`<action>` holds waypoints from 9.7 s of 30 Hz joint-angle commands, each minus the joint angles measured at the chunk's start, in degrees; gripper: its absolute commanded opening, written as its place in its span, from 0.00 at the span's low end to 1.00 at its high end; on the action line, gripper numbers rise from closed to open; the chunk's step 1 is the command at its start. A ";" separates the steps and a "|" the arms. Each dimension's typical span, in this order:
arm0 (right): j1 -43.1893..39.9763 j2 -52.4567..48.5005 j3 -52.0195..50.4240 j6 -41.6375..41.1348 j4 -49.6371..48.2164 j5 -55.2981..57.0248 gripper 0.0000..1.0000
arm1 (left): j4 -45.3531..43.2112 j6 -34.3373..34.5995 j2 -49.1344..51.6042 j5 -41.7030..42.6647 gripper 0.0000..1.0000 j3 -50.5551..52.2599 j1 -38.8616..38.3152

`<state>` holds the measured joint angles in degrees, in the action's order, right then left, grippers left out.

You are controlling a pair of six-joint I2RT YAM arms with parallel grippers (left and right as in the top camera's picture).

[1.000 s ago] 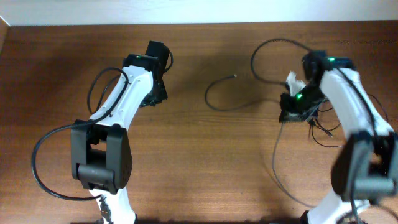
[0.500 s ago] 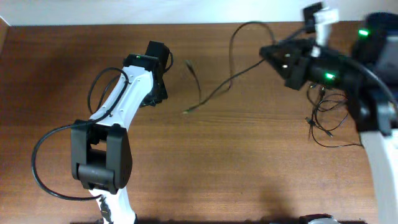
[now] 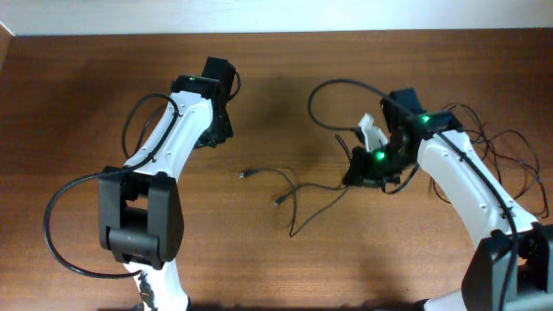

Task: Untangle cables

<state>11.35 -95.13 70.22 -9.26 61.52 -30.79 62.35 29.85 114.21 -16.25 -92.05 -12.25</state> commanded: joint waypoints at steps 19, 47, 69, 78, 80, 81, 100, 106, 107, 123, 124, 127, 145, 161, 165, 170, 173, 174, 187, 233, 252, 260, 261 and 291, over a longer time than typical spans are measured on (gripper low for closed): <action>2.12 1.09 2.16 0.57 1.01 20.96 0.99 | -0.17 0.52 -0.92 0.24 0.27 0.20 -0.13; 25.29 -8.04 1.57 -7.63 -27.41 23.71 0.90 | -0.15 0.50 -0.94 0.42 0.28 0.20 -0.13; 26.88 -21.86 1.57 -7.04 -34.32 32.76 0.04 | -0.15 0.50 -0.92 0.42 0.30 0.20 -0.17; 26.77 -8.92 14.08 -2.54 -16.63 31.47 0.04 | -0.15 0.52 -0.92 0.42 0.30 0.20 -0.24; 26.77 -5.53 18.60 -2.56 -11.91 39.95 0.04 | -0.15 0.50 -0.92 0.42 0.30 0.20 -0.24; 26.64 -4.31 19.98 -2.60 -10.08 44.94 0.04 | -0.17 0.50 -0.92 0.39 0.31 0.20 -0.35; -11.39 -7.78 18.12 -1.86 -16.57 34.01 0.09 | -0.61 0.52 -0.92 0.44 0.29 0.20 -0.35; -11.39 -9.40 18.10 -1.86 -15.21 33.99 0.99 | -0.59 0.52 -0.92 0.44 0.29 0.20 -0.35; -11.37 -9.40 18.10 -1.88 -14.32 34.01 0.99 | -0.59 0.52 -0.94 0.44 0.27 0.20 -0.35; -11.39 -9.40 18.10 -1.88 -13.07 34.01 0.99 | -0.37 0.52 -0.94 0.42 0.99 0.20 -0.39; -11.39 -9.40 18.10 -1.88 -13.09 34.01 0.99 | -0.37 0.52 -0.94 0.44 0.99 0.20 -0.39; -11.39 -9.40 18.10 -1.88 -13.07 34.01 0.99 | -0.37 0.52 -0.94 0.42 0.99 0.20 -0.39; -11.39 -9.40 18.10 -1.88 -13.07 34.01 0.99 | -0.28 0.42 -26.03 0.20 0.99 0.20 -10.54; -11.39 -9.40 18.10 -1.88 -13.07 34.01 0.99 | -57.29 -11.10 -50.16 0.07 0.99 53.79 -10.01; -11.39 -9.40 18.10 -1.88 -13.09 34.01 0.99 | -75.65 -11.08 -59.10 4.46 0.99 73.64 -5.53; -11.39 -9.40 18.10 -1.88 -13.07 34.01 0.99 | -78.14 -11.10 -68.57 7.39 0.99 83.03 1.14; -11.39 -9.40 18.10 -1.88 -13.07 33.99 0.99 | -78.20 -11.08 -72.94 9.29 0.99 87.67 3.89; -11.39 -9.40 18.10 -1.88 -13.07 34.01 0.99 | -78.36 -11.08 -74.10 9.55 0.99 89.24 4.74; -11.39 -9.40 18.10 -1.88 -13.09 34.01 0.99 | -58.29 -13.73 -99.93 7.91 0.99 91.56 5.77; -11.39 41.77 18.10 -1.88 -13.25 34.18 0.99 | -57.99 -21.18 -113.92 9.86 0.99 91.52 5.77; -11.37 59.49 16.96 -1.90 12.63 34.18 0.99 | -57.99 -21.18 -113.92 9.86 0.99 91.52 5.77; -11.37 73.42 -7.63 -2.14 1.07 33.20 0.99 | -57.99 -21.18 -113.92 9.86 0.99 91.52 5.77; -11.37 76.13 -12.33 -2.14 -2.16 32.15 0.99 | -57.99 -21.18 -113.92 9.86 0.99 91.52 5.77; -7.13 94.92 -69.90 -0.98 -63.54 32.70 0.99 | -57.99 -21.18 -113.92 9.86 0.99 91.52 5.77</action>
<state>3.86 -0.56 0.93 -11.38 -7.77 1.52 4.03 9.80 0.58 -6.59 -0.64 -6.87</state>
